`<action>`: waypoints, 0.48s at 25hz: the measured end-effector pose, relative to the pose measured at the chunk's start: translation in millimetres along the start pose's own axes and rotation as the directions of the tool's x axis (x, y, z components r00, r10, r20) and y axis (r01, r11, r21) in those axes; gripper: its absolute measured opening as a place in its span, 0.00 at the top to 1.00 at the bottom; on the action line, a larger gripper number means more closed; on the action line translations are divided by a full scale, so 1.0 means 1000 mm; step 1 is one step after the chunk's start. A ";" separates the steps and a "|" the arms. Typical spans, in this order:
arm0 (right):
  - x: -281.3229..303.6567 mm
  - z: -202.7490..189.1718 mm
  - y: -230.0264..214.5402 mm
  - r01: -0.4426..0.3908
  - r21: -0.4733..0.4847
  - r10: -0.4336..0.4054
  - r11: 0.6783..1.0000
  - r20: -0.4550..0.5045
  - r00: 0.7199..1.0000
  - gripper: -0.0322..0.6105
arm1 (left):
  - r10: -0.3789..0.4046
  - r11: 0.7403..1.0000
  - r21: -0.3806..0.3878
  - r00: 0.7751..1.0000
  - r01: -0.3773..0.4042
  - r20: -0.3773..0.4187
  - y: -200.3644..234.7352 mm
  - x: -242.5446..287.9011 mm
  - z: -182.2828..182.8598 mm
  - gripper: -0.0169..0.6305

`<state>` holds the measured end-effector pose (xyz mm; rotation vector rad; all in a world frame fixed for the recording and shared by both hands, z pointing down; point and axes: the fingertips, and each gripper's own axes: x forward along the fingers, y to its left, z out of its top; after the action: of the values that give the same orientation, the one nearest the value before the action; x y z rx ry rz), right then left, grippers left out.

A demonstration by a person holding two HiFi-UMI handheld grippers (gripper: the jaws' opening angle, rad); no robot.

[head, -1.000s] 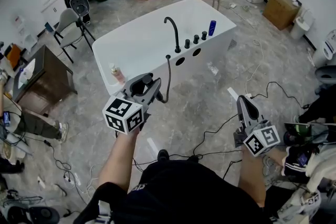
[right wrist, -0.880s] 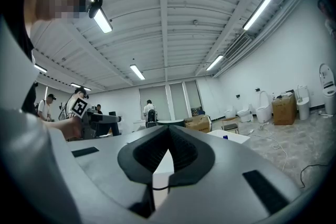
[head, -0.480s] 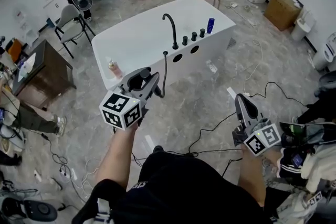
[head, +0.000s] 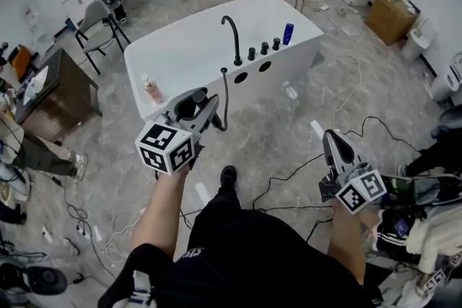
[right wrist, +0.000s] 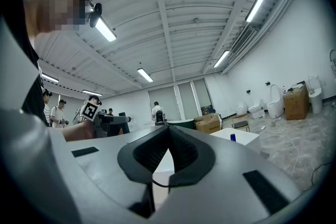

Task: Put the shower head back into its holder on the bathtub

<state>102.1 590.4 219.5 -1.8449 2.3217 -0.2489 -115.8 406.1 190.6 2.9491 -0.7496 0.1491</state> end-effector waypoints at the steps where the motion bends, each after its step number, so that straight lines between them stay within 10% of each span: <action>1: 0.004 0.000 -0.004 0.003 0.005 -0.003 1.000 -0.001 1.000 0.93 | -0.001 1.000 -0.004 1.000 0.001 -0.003 0.002 0.005 -0.001 0.77; 12: 0.090 -0.015 -0.060 0.040 0.054 -0.038 0.998 -0.045 0.998 0.93 | 0.001 0.999 -0.047 1.000 -0.002 -0.019 0.084 0.081 -0.009 0.77</action>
<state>135.8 489.3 245.6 -1.8787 2.2854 -0.3580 -86.2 295.9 215.0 2.8982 -0.7428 0.1572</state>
